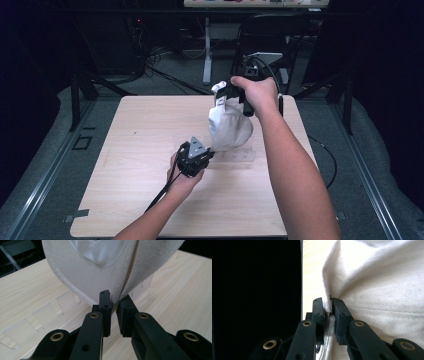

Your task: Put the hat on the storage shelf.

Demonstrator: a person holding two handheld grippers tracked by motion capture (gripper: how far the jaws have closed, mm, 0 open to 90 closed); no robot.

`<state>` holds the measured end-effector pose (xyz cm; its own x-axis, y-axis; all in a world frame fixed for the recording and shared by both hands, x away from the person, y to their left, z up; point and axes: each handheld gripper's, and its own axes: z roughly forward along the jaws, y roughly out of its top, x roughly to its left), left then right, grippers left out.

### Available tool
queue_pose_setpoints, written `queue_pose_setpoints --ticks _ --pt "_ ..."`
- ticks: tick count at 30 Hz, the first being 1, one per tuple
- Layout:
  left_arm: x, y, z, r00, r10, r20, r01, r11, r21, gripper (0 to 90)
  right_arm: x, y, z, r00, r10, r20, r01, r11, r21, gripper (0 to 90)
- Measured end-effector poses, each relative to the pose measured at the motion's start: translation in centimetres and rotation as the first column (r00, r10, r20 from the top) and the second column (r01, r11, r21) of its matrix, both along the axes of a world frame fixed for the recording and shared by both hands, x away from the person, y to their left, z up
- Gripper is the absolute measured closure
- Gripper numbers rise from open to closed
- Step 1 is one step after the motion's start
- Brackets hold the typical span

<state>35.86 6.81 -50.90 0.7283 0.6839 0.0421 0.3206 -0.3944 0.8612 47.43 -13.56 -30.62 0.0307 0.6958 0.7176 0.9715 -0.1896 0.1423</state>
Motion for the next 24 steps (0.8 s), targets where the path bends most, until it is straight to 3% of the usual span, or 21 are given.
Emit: queue_pose_setpoints --ticks 5,8,14,24 --pt "0.6 0.8 -0.2 0.9988 -0.044 -0.020 0.044 0.9988 -0.021 84.7 0.0 -0.1 0.2 0.9999 0.000 0.013 0.000 0.9999 -0.010 81.6" --pt "0.6 1.2 -0.6 0.9989 -0.035 -0.030 0.034 0.9985 -0.043 84.8 0.0 0.2 0.0 1.0000 -0.001 -0.002 0.001 1.0000 -0.009 81.6" --pt "0.3 1.5 -1.4 0.9990 -0.025 -0.037 0.023 0.9987 -0.046 85.0 0.1 0.6 -0.8 0.9995 0.022 -0.024 -0.022 0.9997 -0.012 81.5" --pt "0.1 1.9 -2.1 0.9989 -0.007 -0.046 0.004 0.9980 -0.064 85.2 0.1 0.6 -1.3 0.9991 0.028 -0.031 -0.030 0.9979 -0.058 81.2"
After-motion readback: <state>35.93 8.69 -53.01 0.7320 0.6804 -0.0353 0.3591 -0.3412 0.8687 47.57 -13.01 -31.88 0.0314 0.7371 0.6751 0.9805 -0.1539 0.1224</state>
